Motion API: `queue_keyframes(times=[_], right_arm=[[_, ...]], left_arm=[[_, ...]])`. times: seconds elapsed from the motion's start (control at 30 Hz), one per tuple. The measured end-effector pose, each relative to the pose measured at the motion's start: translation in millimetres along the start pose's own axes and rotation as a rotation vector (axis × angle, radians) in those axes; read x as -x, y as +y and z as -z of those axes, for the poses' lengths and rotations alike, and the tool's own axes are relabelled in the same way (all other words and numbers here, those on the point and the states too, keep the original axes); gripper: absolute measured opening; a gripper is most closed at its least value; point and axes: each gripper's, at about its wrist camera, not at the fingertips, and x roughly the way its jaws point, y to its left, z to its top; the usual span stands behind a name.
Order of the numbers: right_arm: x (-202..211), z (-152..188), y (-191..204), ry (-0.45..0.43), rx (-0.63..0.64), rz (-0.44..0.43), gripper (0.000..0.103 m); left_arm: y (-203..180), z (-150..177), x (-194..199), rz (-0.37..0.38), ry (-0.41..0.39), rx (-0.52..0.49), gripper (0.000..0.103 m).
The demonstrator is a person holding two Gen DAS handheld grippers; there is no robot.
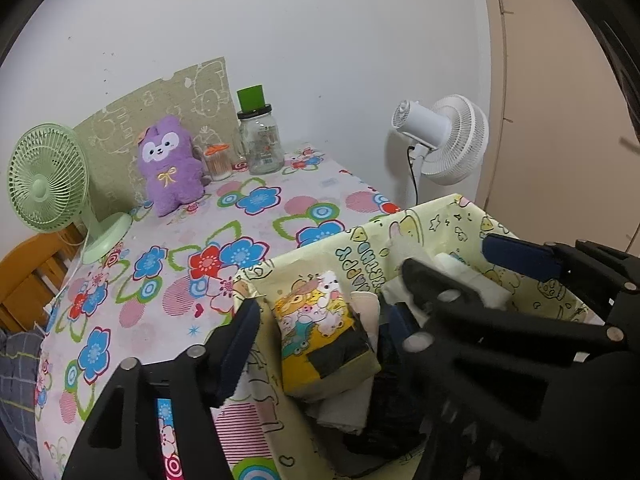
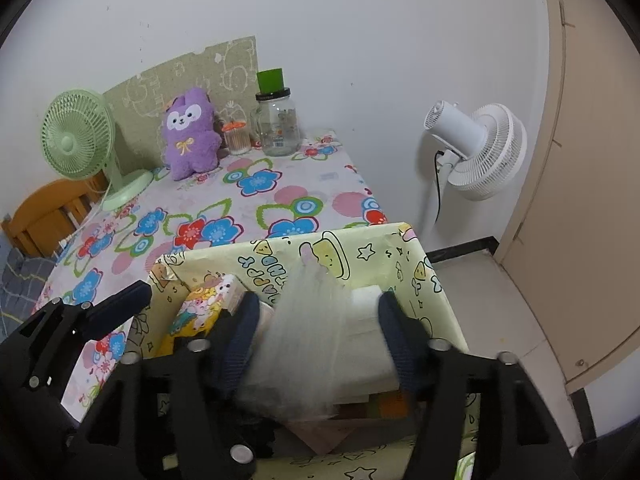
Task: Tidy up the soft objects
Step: 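Lower both tools into the yellow box and open them to release the items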
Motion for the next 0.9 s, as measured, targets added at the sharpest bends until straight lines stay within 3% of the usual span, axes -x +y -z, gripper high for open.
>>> queue_keyframes(times=[0.5, 0.9], right_arm=[[8.8, 3.7, -4.9, -0.008, -0.012, 0.023, 0.073], [31.4, 4.4, 17.5, -0.055, 0.007, 0.022, 0.079]], left_arm=[[-10.9, 1.7, 8.1, 0.022, -0.015, -0.03, 0.085], [4.0, 4.8, 33.1, 0.008, -0.045, -0.015, 0.09]])
